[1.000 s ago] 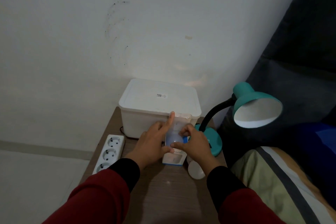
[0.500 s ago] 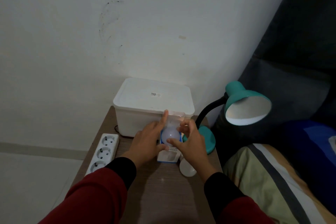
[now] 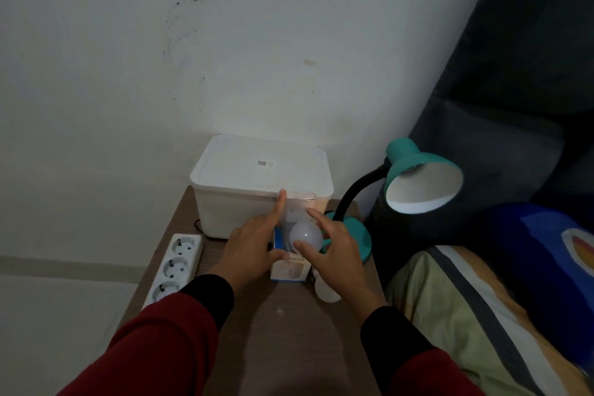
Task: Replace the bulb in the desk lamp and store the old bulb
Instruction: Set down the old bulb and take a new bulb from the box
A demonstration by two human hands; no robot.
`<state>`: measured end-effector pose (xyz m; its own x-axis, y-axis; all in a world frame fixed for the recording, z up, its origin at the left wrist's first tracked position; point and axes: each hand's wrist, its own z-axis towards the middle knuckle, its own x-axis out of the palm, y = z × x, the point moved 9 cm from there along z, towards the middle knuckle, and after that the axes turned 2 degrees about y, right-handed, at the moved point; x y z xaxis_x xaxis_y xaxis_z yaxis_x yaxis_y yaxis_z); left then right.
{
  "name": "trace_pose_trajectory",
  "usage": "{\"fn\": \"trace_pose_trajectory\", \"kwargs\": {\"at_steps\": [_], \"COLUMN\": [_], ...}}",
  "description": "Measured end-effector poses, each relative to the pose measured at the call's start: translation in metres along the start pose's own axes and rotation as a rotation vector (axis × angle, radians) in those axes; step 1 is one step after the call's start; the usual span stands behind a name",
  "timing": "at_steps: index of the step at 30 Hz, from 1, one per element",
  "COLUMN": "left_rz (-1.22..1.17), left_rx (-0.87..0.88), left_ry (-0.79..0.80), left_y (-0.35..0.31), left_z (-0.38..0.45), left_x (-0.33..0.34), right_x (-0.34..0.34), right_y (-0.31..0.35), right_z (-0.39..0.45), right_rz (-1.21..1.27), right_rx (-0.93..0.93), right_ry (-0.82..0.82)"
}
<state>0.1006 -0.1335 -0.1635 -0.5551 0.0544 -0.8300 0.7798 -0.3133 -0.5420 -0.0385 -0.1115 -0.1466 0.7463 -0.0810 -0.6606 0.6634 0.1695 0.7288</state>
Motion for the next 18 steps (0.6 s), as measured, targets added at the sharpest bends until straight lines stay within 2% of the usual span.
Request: {"fn": "trace_pose_trajectory", "kwargs": {"at_steps": [8, 12, 18], "left_rz": [-0.076, -0.055, 0.022], "left_rx": [-0.035, -0.058, -0.047], "left_ry": [-0.051, -0.066, -0.139], "left_y": [-0.007, -0.017, -0.027], "left_z": [-0.007, -0.016, -0.031], "left_x": [-0.007, -0.010, -0.013], "right_x": [-0.029, -0.048, -0.070], "right_y": [-0.006, -0.007, -0.006], "right_z": [-0.019, -0.033, -0.047], "right_rz": [0.216, 0.368, 0.442], "right_rx": [0.065, 0.126, 0.113], "right_ry": [-0.078, -0.108, -0.236]}}
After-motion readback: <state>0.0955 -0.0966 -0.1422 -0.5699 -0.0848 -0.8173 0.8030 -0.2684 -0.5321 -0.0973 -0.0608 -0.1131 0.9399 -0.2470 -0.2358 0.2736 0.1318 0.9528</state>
